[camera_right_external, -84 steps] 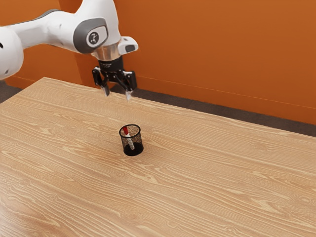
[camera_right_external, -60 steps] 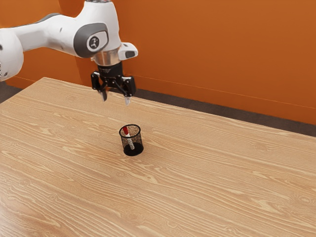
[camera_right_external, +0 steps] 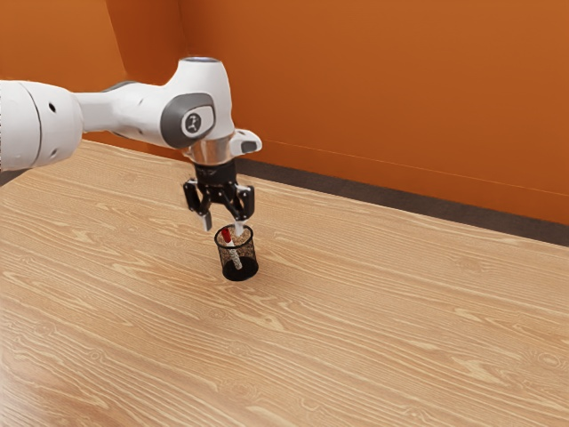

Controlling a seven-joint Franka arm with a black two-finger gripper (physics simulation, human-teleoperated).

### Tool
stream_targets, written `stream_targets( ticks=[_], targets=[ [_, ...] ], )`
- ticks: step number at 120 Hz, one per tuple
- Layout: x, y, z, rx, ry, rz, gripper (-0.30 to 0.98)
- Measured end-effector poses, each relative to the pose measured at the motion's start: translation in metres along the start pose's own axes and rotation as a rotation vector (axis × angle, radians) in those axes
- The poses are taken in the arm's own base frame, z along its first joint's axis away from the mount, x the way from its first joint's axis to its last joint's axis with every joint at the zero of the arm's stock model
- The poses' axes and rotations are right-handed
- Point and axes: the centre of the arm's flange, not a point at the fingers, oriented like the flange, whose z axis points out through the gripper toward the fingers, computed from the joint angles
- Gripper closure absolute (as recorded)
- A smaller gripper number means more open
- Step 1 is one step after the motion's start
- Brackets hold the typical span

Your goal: Take the marker out of the pen holder and place it to the left of the pen holder.

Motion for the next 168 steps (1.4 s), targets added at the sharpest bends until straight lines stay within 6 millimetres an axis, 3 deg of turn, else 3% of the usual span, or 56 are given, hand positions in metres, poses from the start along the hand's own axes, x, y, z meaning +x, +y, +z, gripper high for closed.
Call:
stream_targets(
  ticks=[11, 38, 117, 168],
  targets=[
    [0.005, -0.01, 0.005, -0.006, -0.002, -0.009, 0.33],
    [0.016, -0.013, 0.016, -0.018, 0.006, 0.001, 0.49],
    [0.037, -0.026, 0.044, -0.044, 0.05, -0.001, 0.55],
    [0.04, -0.028, 0.05, -0.041, 0.061, 0.002, 0.71]
  ],
)
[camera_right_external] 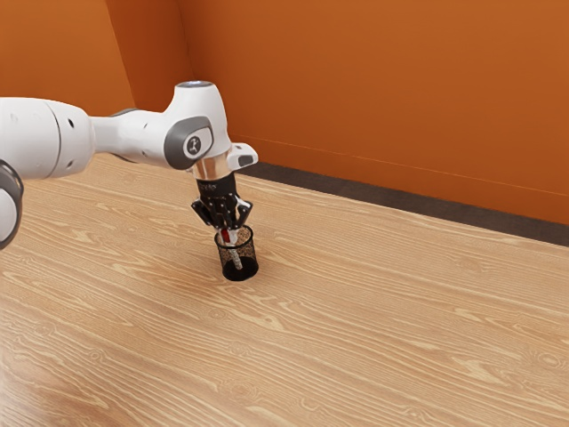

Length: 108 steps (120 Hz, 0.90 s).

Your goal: Take the marker out of the pen holder and place it to the left of the pen holder.

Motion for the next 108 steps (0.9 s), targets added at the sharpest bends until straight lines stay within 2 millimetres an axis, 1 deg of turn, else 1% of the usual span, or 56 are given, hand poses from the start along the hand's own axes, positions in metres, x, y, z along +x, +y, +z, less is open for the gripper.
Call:
stream_targets(
  ticks=[13, 31, 41, 62, 79, 97, 108],
  targets=[
    [0.0, 0.0, -0.003, 0.006, 0.006, 0.0, 0.74],
    [-0.003, -0.001, -0.015, 0.019, 0.023, -0.002, 0.76],
    [-0.007, 0.0, -0.028, 0.03, 0.035, -0.001, 0.77],
    [-0.019, 0.001, -0.062, 0.068, 0.049, 0.002, 0.78],
    [-0.033, 0.001, -0.081, 0.09, 0.046, 0.0, 0.78],
    [-0.042, 0.001, -0.105, 0.103, 0.07, -0.004, 0.78],
    [-0.044, -0.011, -0.117, 0.105, 0.084, -0.024, 0.78]
  ],
)
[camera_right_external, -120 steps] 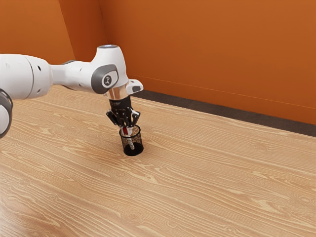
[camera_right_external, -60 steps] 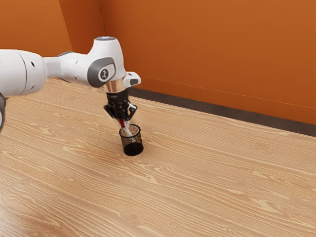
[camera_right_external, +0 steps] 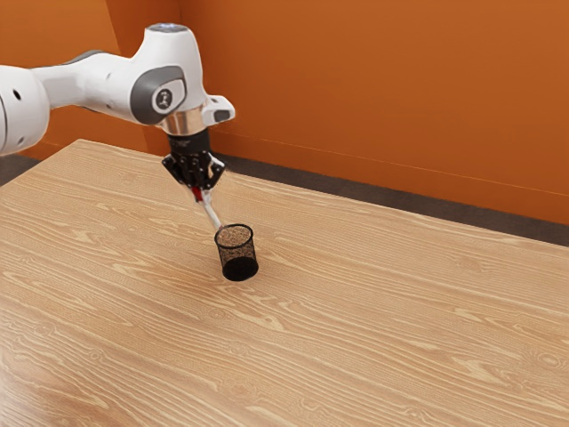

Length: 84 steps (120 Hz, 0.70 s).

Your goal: Take the marker out of the pen holder and place it to the left of the pen holder.

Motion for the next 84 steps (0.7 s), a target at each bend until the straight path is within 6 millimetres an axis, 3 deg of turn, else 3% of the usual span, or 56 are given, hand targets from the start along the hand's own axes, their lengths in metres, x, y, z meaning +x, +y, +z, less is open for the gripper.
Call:
stream_targets(
  ticks=[17, 55, 84],
  targets=[
    [0.006, -0.032, 0.001, 0.012, 0.01, -0.051, 0.78],
    [0.054, -0.104, 0.059, 0.014, 0.123, -0.16, 0.77],
    [0.077, -0.131, 0.081, 0.002, 0.256, -0.207, 0.76]
  ],
)
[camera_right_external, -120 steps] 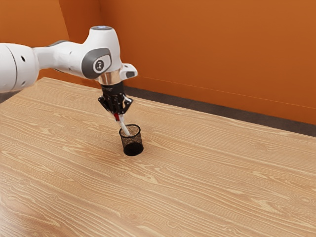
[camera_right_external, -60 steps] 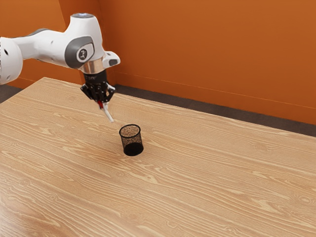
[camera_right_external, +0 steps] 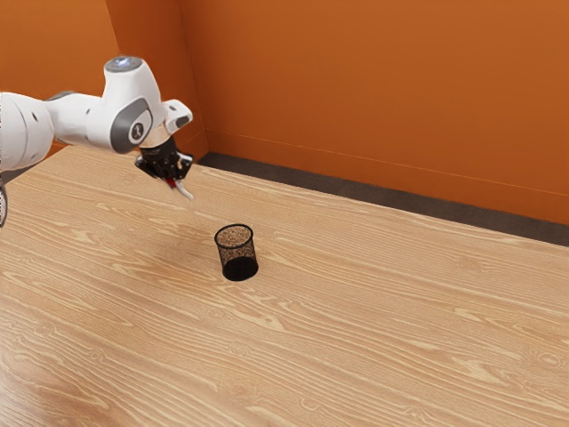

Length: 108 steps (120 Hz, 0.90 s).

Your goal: Take the marker out of the pen holder and place it to the left of the pen holder.

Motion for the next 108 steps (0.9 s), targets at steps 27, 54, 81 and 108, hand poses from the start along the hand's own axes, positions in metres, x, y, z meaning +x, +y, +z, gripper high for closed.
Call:
stream_targets(
  ticks=[27, 54, 81, 108],
  targets=[
    [-0.001, -0.003, 0.027, -0.023, 0.018, -0.021, 0.63],
    [-0.008, -0.005, 0.038, -0.035, 0.006, -0.015, 0.23],
    [-0.014, 0.038, -0.049, -0.055, -0.025, 0.06, 0.08],
    [-0.022, 0.095, -0.181, -0.074, -0.032, 0.158, 0.03]
  ],
)
